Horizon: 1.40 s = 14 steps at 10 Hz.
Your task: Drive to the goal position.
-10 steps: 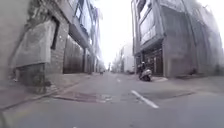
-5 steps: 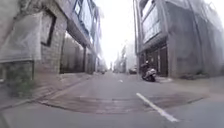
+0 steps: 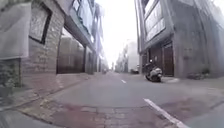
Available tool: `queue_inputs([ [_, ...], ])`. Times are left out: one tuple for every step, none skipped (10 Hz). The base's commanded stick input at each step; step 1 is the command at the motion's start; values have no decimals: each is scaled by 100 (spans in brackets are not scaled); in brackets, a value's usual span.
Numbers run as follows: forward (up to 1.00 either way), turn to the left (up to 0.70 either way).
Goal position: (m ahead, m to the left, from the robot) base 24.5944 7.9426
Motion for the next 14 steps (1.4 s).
queue_inputs([
  [100,0],
  [100,0],
  [100,0],
  [100,0],
  [100,0],
  [100,0],
  [100,0],
  [100,0],
  [100,0],
  [100,0],
  [100,0],
  [100,0],
  [100,0],
  [100,0],
])
